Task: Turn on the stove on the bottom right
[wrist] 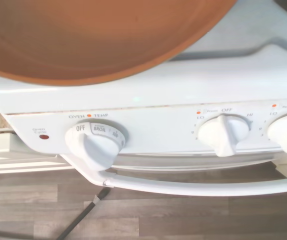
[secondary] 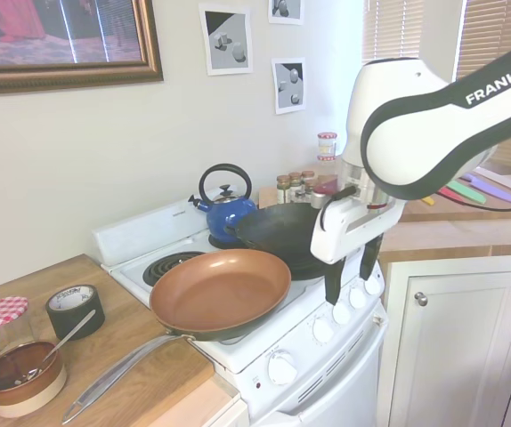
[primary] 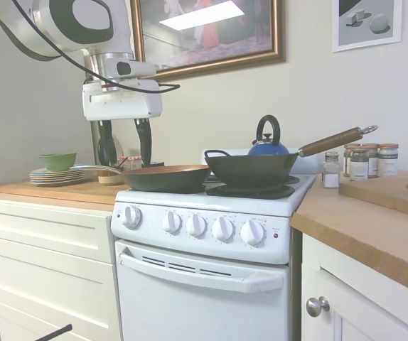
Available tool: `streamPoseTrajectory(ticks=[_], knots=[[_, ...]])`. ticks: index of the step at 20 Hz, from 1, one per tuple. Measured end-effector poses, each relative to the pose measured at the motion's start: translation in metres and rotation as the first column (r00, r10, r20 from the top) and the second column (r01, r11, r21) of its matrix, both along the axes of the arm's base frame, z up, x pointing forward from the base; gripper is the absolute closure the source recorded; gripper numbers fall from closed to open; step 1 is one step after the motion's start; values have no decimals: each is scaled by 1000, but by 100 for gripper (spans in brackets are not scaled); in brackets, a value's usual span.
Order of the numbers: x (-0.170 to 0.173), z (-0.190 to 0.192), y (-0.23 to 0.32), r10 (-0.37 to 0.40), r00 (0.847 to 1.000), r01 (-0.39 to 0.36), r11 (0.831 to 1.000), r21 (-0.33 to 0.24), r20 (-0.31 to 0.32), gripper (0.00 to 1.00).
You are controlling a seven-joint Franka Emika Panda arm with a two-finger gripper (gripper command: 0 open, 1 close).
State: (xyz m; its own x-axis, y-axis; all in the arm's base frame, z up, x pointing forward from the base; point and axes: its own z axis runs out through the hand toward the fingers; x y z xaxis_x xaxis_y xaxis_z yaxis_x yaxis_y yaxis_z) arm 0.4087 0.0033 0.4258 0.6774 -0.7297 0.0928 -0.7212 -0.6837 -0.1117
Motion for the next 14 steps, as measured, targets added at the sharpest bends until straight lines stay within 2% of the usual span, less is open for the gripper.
streamPoseTrajectory(ticks=[14], knots=[[8, -24, -13, 7, 999, -9, 1000, -27, -44, 0]])
